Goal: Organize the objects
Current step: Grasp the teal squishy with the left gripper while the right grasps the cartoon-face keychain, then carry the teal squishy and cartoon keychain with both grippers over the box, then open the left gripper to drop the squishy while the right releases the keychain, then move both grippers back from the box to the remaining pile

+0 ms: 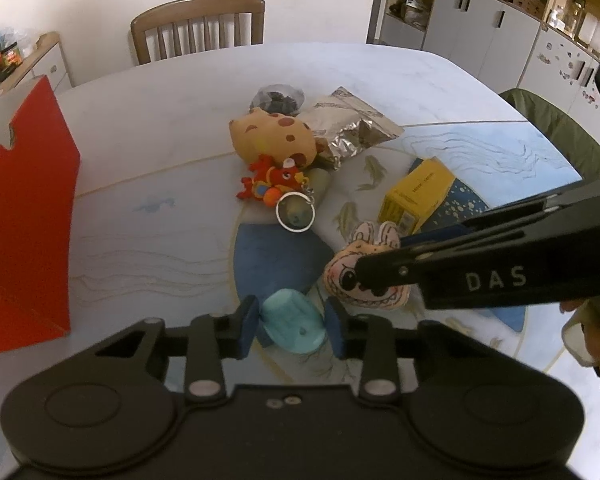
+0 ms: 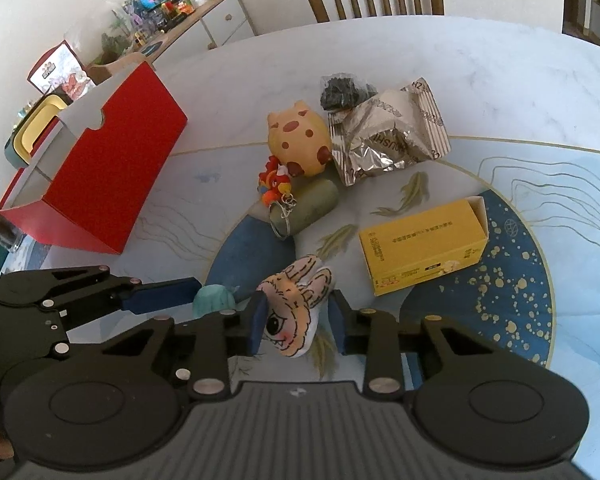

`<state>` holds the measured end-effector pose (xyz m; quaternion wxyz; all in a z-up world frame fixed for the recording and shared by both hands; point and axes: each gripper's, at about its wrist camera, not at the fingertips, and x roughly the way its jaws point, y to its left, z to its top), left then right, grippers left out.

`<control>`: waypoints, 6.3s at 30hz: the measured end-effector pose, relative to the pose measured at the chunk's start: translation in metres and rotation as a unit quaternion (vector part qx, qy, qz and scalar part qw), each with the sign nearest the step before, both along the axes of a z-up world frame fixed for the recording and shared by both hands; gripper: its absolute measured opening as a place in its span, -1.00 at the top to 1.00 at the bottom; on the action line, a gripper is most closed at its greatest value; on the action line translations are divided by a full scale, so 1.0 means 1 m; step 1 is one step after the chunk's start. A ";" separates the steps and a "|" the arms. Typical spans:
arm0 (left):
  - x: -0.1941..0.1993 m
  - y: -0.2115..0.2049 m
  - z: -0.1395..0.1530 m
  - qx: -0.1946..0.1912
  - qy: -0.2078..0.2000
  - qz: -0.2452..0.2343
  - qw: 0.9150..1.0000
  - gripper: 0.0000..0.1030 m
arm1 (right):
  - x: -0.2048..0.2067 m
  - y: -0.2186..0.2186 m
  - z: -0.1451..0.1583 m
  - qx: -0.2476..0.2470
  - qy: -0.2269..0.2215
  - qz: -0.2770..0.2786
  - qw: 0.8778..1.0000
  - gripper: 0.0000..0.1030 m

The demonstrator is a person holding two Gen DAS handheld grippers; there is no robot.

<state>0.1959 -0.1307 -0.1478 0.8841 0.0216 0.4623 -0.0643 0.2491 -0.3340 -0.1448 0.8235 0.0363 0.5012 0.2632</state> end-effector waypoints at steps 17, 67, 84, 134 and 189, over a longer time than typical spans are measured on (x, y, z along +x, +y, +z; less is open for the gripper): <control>-0.014 0.026 0.024 -0.039 -0.002 0.031 0.999 0.34 | -0.024 0.002 0.027 0.008 -0.036 -0.001 0.999 0.76; 0.011 0.315 0.134 -0.027 -0.064 0.145 0.987 0.34 | -0.024 0.256 0.140 0.045 -0.110 0.083 0.989 0.76; 0.056 0.347 0.070 0.029 0.007 0.118 0.993 0.34 | -0.007 0.339 0.067 -0.034 -0.058 0.123 0.990 0.76; 0.068 0.329 0.065 0.026 0.064 0.108 0.992 -0.23 | -0.015 0.324 0.081 -0.007 -0.025 0.099 0.995 0.44; 0.000 0.079 0.135 0.015 -0.084 0.024 0.996 -0.99 | -0.072 0.006 0.124 -0.059 -0.216 -0.015 0.974 -0.64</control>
